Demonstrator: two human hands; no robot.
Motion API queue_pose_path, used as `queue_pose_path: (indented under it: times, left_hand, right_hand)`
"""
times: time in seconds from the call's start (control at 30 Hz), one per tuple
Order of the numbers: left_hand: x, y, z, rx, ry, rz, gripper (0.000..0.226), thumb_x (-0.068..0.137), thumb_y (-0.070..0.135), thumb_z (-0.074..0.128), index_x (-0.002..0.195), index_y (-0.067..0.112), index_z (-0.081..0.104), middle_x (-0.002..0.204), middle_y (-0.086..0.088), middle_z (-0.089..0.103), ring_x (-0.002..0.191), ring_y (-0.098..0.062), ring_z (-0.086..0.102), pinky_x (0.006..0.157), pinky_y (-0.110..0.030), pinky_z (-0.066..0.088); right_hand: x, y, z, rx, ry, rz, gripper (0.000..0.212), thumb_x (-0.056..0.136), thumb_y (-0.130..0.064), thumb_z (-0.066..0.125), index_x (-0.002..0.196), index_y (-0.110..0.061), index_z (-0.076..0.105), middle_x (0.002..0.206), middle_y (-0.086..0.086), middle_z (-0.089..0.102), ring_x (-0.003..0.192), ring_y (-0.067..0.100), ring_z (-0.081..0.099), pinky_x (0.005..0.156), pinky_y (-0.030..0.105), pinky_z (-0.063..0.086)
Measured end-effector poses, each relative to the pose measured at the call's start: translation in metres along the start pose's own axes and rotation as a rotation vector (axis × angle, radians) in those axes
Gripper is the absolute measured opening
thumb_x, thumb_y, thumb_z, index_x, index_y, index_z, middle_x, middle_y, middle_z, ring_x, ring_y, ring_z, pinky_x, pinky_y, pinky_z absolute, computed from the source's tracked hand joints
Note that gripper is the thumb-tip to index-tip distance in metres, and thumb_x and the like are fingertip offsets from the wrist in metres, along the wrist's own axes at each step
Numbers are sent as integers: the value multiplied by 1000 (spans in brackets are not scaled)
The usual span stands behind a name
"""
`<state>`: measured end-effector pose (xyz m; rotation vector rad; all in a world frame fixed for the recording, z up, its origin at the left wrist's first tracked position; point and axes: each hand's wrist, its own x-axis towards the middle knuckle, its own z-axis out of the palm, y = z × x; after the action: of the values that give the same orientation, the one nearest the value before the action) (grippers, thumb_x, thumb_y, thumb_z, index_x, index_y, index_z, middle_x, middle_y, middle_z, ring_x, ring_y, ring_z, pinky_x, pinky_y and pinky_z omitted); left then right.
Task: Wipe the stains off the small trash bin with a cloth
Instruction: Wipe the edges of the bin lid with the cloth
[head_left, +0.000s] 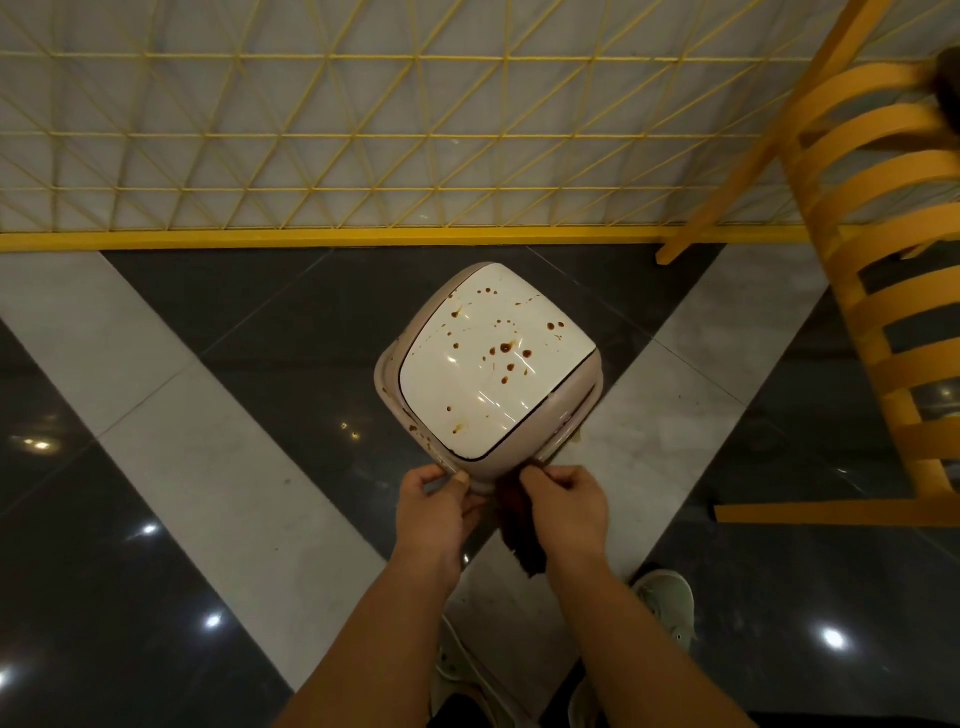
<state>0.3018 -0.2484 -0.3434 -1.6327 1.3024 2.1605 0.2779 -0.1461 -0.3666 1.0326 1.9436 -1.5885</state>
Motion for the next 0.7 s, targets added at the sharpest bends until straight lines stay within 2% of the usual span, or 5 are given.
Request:
queue_pose_path:
  times: [0.27,0.4,0.5,0.57,0.7]
  left_hand:
    - [-1,4,0,-23,4,-50,16,92,6,57,104,16,52,105,-17,66,98,-29,67,87,-40,53]
    - [2,1,0,-22,13,-53,16,91,7,58,101,18,52,104,-17,66,97,-29,67,85,-39,54]
    - [2,0,1,-6,20,-44,16,92,7,58,96,20,51,103,-15,66,97,-28,66,89,-40,53]
    - [1,0,1,1,14,-28,17,91,7,58,102,18,52,101,-15,66,95,-27,66,88,-39,53]
    - [0,2,0,10,-13,-35,20,91,7,59,105,18,51,101,-15,66,97,-28,67,94,-44,52]
  right_hand:
    - [32,-46,-33,178,232,-223,23,91,-32,62,113,-33,57,114,-4,60,104,19,59,89,41,54]
    - [20,-37,-21,4,170,-339,23,93,-31,58,115,-30,61,98,-15,60,96,10,59,90,40,54]
    - [2,-4,-12,-108,109,-364,16,91,-35,60,105,-32,66,93,-13,66,88,11,64,82,42,58]
    - [-11,10,-12,-177,55,-379,12,90,-34,62,100,-33,68,90,-12,68,85,10,65,78,41,59]
    - [2,-11,-25,-260,44,-365,14,91,-35,61,103,-36,67,87,-13,67,78,10,65,71,35,60]
